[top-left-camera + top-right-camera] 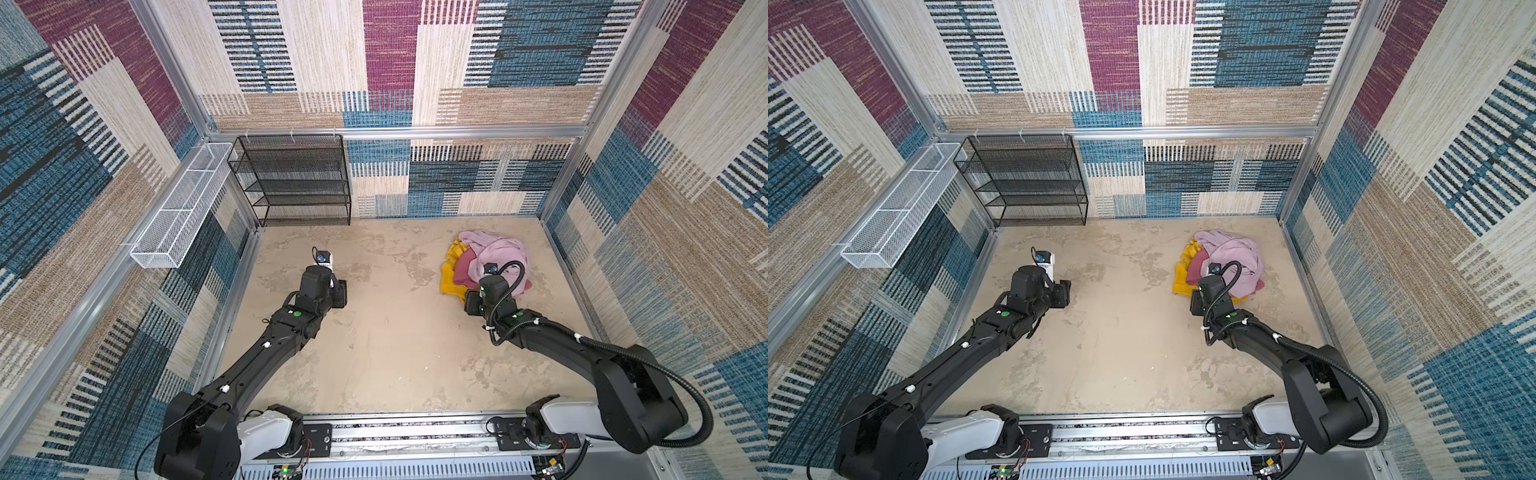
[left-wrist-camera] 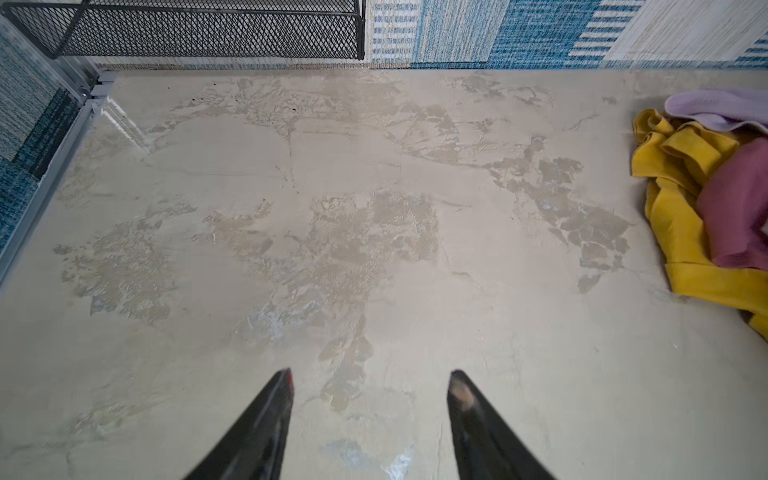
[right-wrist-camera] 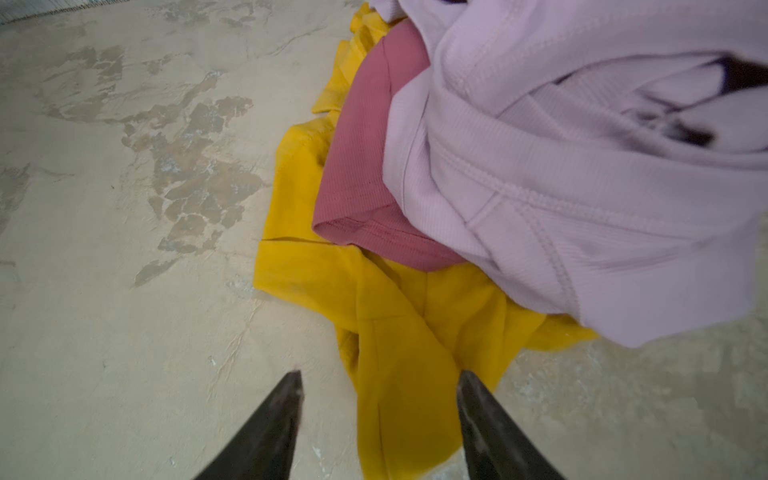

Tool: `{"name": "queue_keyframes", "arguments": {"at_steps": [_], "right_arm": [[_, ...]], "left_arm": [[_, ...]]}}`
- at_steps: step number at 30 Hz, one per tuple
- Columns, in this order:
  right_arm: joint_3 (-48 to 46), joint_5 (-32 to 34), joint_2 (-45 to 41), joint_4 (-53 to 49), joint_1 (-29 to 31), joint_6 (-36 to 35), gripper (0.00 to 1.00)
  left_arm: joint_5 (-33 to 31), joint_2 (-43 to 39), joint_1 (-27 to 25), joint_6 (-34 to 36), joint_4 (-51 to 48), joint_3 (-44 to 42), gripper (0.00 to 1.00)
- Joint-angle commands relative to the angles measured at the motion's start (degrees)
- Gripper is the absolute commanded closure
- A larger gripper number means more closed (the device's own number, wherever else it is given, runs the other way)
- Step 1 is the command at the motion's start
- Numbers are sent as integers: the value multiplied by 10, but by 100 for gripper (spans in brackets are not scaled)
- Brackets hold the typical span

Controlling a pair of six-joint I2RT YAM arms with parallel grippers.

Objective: Pick out a specific cloth from the pile
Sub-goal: 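Reach the right gripper down to the yellow T-shirt edge and grasp it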

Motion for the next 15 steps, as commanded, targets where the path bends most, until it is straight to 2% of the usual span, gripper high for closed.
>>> {"name": "queue_keyframes", "arguments": {"at_steps": [1,9,15], "right_arm": [[22,4,39,-7,1,7,41],[52,-3,102,-6,1,9,37],[73,4,143,-16,1,11,39]], "left_arm": [[8,6,-1,-22,-8,5,38],[9,9,-1,-24,-7,2,38],[7,8,-1,-21,-6,-3,39]]}}
